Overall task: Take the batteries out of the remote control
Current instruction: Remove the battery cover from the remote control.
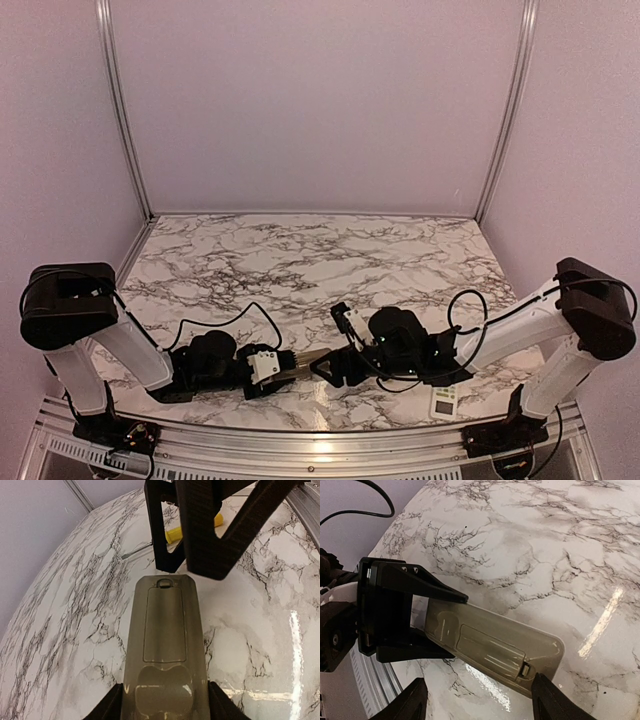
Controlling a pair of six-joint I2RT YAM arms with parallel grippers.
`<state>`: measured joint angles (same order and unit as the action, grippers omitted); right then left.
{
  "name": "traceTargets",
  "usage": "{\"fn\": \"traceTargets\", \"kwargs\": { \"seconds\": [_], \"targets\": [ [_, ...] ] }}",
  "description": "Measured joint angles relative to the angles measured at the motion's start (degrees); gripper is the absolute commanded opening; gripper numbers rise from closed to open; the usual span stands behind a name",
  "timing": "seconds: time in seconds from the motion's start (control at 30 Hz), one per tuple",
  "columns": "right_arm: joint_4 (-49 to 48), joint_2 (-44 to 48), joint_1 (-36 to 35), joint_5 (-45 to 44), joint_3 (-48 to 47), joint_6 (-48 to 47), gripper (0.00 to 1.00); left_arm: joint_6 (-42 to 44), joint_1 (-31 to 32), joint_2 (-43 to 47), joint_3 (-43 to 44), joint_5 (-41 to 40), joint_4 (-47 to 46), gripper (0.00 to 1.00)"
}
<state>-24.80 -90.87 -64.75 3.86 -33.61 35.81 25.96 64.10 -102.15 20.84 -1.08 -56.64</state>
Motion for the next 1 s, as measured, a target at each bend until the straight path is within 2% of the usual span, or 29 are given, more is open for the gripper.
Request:
{"fn": "traceTargets", "kwargs": {
  "seconds": [1.0],
  "targets": [
    [-0.8,-4.6,0.0,-1.7,-3.0,-1.4,0.67,0.0,0.0,0.0,0.0,-1.0,1.5,0.0]
  ]
}}
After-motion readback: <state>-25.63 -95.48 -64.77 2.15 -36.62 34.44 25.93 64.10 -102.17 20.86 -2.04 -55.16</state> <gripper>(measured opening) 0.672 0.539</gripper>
